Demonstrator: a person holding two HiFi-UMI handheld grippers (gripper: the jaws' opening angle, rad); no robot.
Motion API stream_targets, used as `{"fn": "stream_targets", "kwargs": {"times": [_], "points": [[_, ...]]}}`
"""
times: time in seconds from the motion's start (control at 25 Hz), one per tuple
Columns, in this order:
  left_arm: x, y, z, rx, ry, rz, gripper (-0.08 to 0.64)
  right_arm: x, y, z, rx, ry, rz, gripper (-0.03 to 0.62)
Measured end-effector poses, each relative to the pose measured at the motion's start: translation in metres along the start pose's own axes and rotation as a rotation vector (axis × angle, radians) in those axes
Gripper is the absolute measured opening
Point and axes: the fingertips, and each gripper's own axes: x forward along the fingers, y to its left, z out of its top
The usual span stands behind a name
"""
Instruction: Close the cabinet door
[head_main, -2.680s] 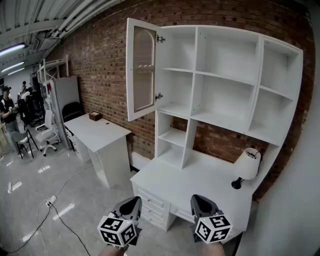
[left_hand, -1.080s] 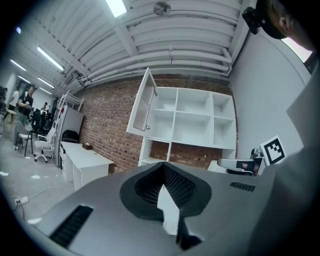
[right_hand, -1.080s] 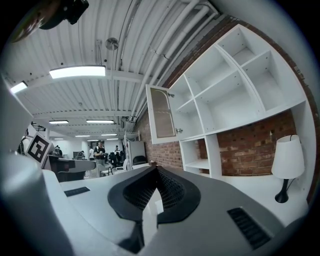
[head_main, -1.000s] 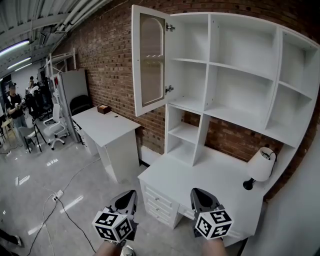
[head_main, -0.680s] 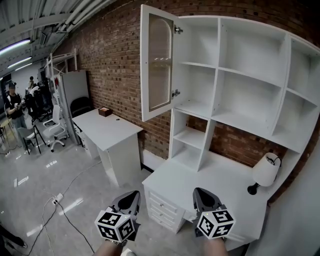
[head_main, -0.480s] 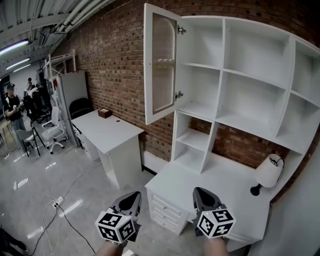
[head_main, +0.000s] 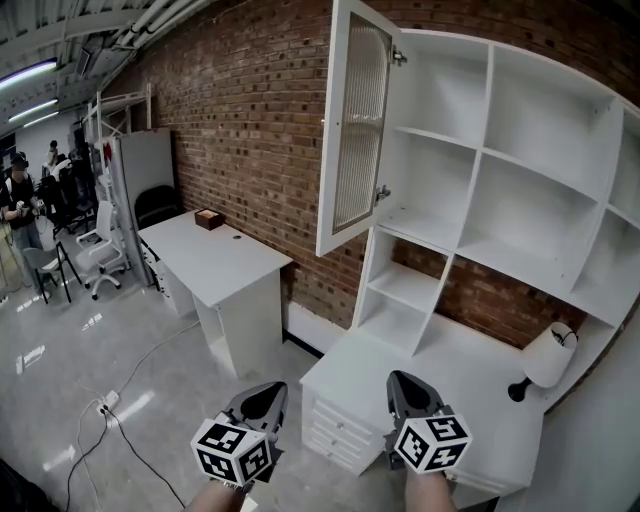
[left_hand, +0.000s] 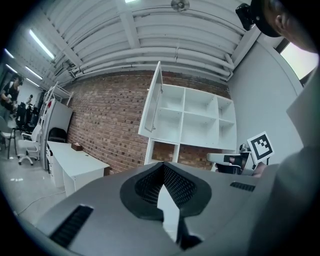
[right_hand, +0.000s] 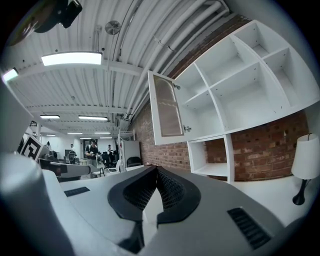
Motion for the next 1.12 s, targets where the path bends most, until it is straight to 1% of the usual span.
{"fn": "stream_targets", "kwargs": {"times": [0.36,0.72,0.88,1.12], "points": [[0.015,0.065,0.004,-0.005,0.021,-0.042,0.008,0.065,0.026,0.002,0.0,-0.009,-0.034,0.027],[0.017,0.114,0.01,0.01,0.035,-0.1,0.008,0.104,0.054,0.004,0.0,-0.038,-0.083,0.028],[0.013,0.13,0.014,0.004,0.034,-0.112,0.008,0.117,0.07,0.006,-0.006,-0.04,-0.082,0.028],[0.009,0.138,0.009,-0.01,0.041,-0.133,0.008,0.137,0.081,0.011,-0.022,-0.048,-0.068,0.028]]}}
